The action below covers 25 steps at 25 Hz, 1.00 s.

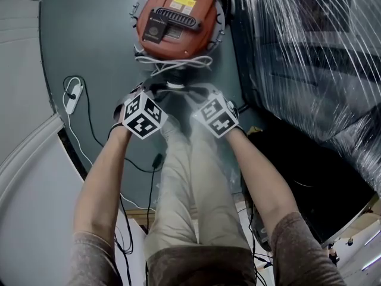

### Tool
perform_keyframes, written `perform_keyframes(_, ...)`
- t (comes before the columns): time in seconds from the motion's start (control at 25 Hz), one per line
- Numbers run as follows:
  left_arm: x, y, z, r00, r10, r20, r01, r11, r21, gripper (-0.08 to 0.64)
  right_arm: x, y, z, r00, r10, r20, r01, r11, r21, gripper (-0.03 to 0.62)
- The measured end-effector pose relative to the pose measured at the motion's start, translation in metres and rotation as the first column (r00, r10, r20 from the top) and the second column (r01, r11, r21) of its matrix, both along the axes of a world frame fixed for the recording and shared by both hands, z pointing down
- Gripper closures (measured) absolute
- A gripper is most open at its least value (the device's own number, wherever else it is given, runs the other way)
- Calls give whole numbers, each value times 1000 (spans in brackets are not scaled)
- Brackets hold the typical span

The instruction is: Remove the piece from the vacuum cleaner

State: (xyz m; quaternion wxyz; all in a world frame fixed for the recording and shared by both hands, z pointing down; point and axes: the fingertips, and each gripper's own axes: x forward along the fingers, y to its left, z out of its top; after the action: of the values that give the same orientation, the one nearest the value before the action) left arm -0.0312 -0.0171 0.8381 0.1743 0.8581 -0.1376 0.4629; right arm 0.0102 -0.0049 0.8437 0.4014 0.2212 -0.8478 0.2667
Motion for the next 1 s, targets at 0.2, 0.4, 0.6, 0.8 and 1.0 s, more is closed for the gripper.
perform_keyframes(0.2,-1,3,0,998,-57,-6,56,998,-27,474,0,2,0,1000,12,2,-12,1000,-8,541)
perform_keyframes(0.4,0,6,0,996,-91,-6,90,995,-46,474,1,4,-1,1000,22,13,-22,1000,-17,541)
perform_keyframes(0.6,0,7,-2,995,-103,0,103,994,-44,472,2,6,-1,999,37,22,-37,999,-28,541)
perform_keyframes(0.8,-1,11,0,993,-121,0,121,991,-50,469,1,10,0,999,30,21,-30,999,-25,541)
perform_keyframes(1.0,0,11,0,994,-104,15,104,994,-45,471,2,10,0,998,51,27,-50,998,-34,541)
